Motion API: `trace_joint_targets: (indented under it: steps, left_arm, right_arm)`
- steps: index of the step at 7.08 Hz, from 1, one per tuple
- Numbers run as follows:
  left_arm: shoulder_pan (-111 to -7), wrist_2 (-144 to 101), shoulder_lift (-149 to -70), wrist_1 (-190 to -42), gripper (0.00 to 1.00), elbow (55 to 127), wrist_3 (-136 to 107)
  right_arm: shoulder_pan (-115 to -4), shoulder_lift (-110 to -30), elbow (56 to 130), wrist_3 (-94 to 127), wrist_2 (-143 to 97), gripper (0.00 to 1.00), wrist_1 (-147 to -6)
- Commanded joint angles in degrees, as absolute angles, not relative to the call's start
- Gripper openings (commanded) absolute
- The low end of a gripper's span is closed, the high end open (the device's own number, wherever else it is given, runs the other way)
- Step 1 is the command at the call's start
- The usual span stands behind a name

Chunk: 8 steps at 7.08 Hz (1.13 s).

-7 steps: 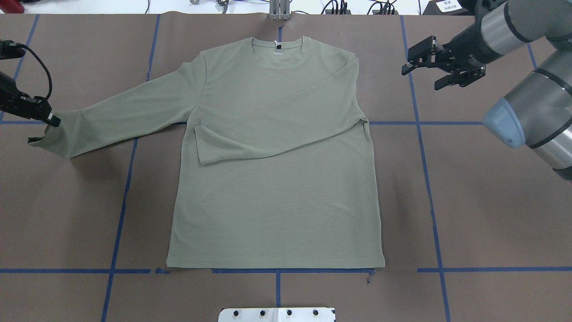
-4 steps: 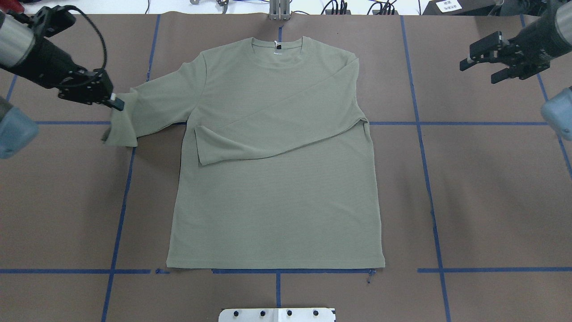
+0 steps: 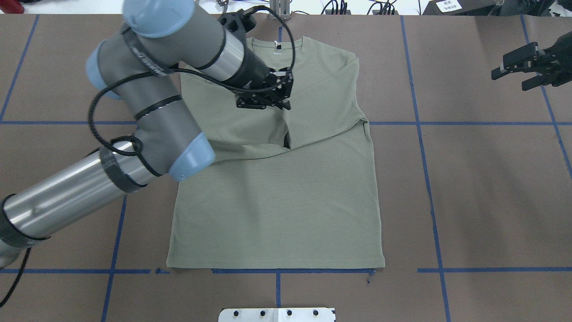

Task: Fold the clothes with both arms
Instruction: 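Carry the cuff across the shirt body with the left gripper and release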

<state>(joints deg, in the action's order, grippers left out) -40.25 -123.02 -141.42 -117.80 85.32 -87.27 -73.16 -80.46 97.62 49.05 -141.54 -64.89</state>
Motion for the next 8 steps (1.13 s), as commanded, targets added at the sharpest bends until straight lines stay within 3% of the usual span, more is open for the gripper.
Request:
trace_joint_targets:
  steps: [1, 2, 3, 4, 5, 7, 8]
  left_arm:
    - [-34.65, -113.15, -149.06, -127.45, 0.0, 72.21, -92.0]
    - [-32.63, -108.07, -149.93, -132.31, 0.0, 67.72, -92.63]
    - [-30.87, -104.89, -150.72, -132.8, 0.32, 66.2, -92.81]
    - [-30.5, -104.85, -151.08, -132.8, 0.74, 66.09, -92.81]
    - [-30.5, -105.11, -151.17, -132.63, 0.87, 66.7, -92.81]
    - [-30.76, -107.04, -142.79, -131.58, 0.87, 78.76, -92.12]
    - [-32.94, -110.27, -138.73, -128.44, 0.86, 84.23, -90.46]
  right_arm:
    - [-73.39, -81.04, 97.65, 48.96, -141.5, 0.99, -64.78]
    - [-73.3, -80.95, 97.3, 48.96, -141.24, 0.99, -64.86]
    - [-73.3, -81.03, 97.21, 49.04, -141.15, 0.99, -64.86]
    - [-73.3, -81.04, 97.21, 49.13, -140.98, 0.99, -64.86]
    - [-72.95, -80.77, 97.29, 49.83, -140.37, 1.0, -64.86]
    - [-69.46, -80.42, 99.13, 55.41, -139.75, 1.0, -64.78]
    - [-62.56, -80.77, 104.36, 63.12, -132.35, 1.0, -64.86]
